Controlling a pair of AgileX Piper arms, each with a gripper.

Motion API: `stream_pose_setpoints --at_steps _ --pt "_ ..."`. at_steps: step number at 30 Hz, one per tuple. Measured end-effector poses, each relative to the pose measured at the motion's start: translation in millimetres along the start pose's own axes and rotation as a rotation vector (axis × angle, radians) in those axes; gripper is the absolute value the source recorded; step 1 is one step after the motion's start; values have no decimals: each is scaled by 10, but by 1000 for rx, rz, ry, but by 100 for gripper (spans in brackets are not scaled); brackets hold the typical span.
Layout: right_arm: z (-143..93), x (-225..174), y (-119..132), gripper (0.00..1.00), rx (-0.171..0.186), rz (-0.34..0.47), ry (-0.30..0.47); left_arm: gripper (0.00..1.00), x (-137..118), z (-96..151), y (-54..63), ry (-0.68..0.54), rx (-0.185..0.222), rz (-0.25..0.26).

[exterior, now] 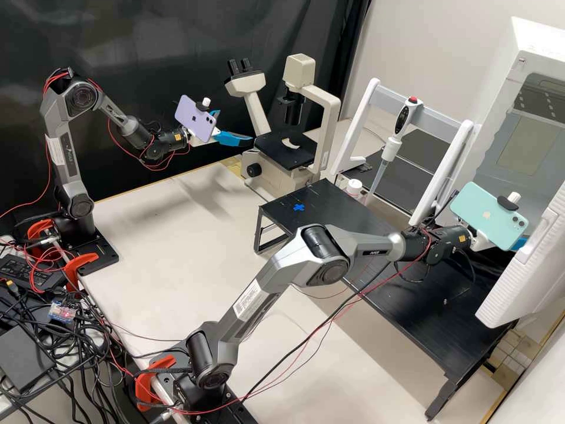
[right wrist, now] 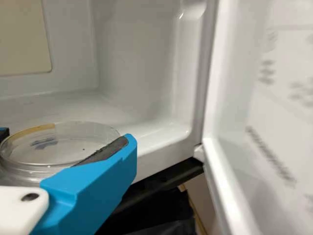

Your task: Move the petri dish to the incubator

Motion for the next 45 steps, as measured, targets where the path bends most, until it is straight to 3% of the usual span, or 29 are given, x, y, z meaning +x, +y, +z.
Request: stream_pose_setpoints --at_steps 6,13,14,32,39,43,45 --pt "-59 195 -102 0 17 -15 30 100 0 0 0 0 0 0" --pt "-18 333 -203 0 -22 -31 45 100 0 0 0 0 0 0" --pt "-5 349 -216 100 -22 -32 44 100 0 0 0 0 0 0" --pt "121 366 -311 100 -8 -53 51 100 0 0 0 0 0 0" --pt "254 79 -178 100 6 -66 85 100 0 0 0 0 0 0" --pt "325 -190 -88 100 59 -38 107 100 0 0 0 0 0 0" --pt "367 -333 -71 100 54 -33 106 100 0 0 0 0 0 0"
